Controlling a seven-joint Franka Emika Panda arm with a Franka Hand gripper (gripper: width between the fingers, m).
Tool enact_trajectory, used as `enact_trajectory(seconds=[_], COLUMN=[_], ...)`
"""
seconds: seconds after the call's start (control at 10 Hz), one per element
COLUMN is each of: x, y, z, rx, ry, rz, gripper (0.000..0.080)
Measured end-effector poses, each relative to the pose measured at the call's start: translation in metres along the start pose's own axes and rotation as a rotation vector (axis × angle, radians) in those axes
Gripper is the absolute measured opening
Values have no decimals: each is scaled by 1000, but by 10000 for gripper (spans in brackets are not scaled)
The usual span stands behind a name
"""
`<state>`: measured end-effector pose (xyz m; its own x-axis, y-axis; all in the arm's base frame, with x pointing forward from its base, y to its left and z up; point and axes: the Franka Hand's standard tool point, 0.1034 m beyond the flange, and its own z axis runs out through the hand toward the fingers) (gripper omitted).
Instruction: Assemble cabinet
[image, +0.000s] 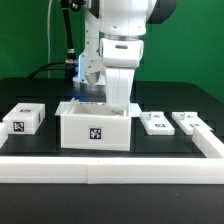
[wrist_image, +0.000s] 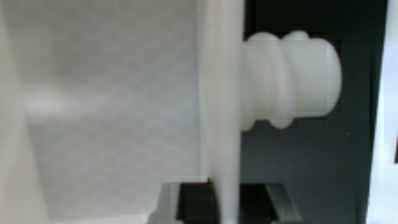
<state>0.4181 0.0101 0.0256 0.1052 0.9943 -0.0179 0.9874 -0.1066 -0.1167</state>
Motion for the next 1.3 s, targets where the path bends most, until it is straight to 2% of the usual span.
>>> enact_trajectory(seconds=[0.5,0.7,0.9,1.0,1.2,1.3], x=[0,1,15,25,39,37], y=[1,16,42,50,54,55], z=[-1,-8,-12,-12,-12,-12], rx=[1,22,4,-3,-9,-9], ry=[-1,-10,-2,5,12,12], rz=[-1,-6,-27,-37,-57,-53], gripper=[46,46,44,44,44,44])
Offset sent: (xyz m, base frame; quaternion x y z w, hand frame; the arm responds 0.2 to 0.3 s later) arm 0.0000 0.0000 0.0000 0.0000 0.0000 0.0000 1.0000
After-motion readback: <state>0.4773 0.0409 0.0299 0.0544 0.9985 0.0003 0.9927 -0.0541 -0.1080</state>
